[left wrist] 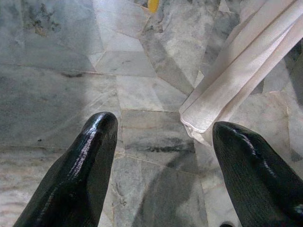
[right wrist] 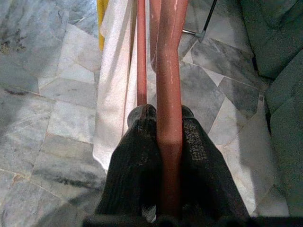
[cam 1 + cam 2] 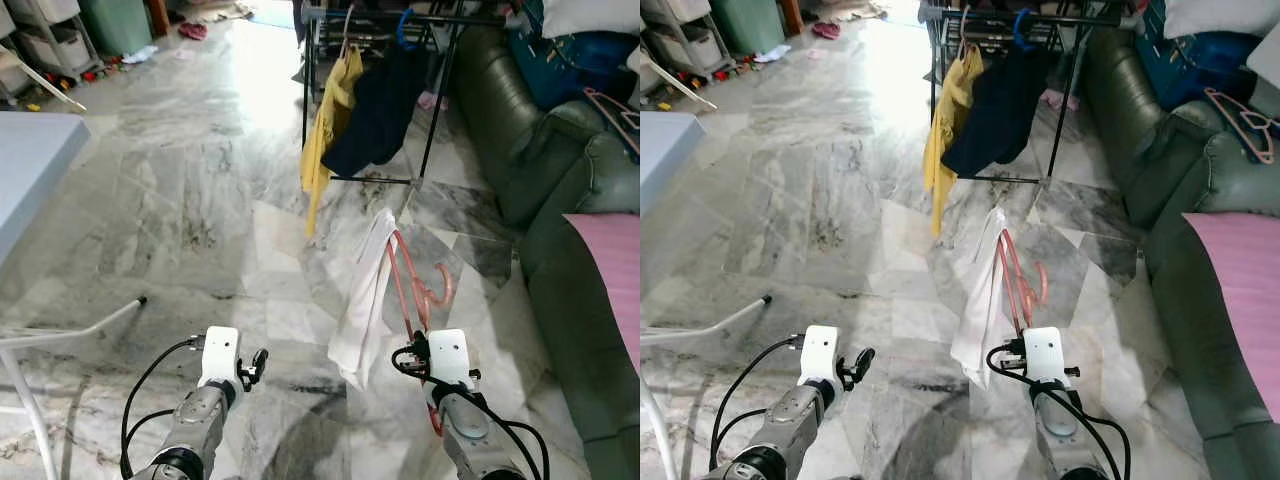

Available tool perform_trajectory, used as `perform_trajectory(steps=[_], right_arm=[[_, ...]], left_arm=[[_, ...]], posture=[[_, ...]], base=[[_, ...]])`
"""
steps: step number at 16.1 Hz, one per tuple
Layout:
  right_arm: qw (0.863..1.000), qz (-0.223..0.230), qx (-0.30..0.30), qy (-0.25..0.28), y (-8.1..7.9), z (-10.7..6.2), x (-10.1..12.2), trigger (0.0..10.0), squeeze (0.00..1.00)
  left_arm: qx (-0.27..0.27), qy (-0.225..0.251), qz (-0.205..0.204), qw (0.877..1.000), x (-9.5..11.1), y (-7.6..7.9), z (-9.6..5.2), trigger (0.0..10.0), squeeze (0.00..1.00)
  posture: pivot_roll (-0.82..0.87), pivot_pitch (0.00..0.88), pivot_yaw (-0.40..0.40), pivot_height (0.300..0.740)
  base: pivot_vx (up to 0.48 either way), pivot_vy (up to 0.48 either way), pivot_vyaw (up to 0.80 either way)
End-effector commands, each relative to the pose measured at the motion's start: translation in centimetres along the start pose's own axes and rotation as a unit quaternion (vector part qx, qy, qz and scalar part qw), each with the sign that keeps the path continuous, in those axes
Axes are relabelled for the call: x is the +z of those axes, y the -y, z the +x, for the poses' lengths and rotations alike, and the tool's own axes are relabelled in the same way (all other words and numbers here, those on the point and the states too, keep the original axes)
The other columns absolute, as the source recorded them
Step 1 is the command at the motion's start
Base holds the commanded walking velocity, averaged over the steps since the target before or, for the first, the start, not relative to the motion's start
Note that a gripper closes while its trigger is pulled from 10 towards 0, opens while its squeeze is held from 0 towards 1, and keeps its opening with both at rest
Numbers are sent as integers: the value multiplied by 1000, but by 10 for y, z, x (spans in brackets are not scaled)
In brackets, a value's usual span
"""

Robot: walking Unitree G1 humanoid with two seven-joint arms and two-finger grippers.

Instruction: Hang hanger

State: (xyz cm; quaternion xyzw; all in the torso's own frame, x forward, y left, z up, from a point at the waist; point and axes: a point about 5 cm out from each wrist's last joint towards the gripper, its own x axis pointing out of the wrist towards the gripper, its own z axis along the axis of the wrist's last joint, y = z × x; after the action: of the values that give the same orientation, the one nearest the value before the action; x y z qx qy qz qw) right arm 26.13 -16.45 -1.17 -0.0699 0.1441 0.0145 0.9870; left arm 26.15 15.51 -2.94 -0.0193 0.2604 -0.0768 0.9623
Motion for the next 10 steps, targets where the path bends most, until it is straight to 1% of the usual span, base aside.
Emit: perform_trajectory(steps=[1,10], right_arm=[[1000,0,-9,27,3,4,10,10000,0],[1000,0,-13,28,3,3,10,10000,0]], left_arm=[[-4,-14,1,1000,-6,-1,-2,10000,0],[-5,-22,0,1000,-10,-2,-4,10000,0]], posture=[[-160,91,-8,740],[-165,97,-3,740]], base=[[401,0,0],[420,0,0]])
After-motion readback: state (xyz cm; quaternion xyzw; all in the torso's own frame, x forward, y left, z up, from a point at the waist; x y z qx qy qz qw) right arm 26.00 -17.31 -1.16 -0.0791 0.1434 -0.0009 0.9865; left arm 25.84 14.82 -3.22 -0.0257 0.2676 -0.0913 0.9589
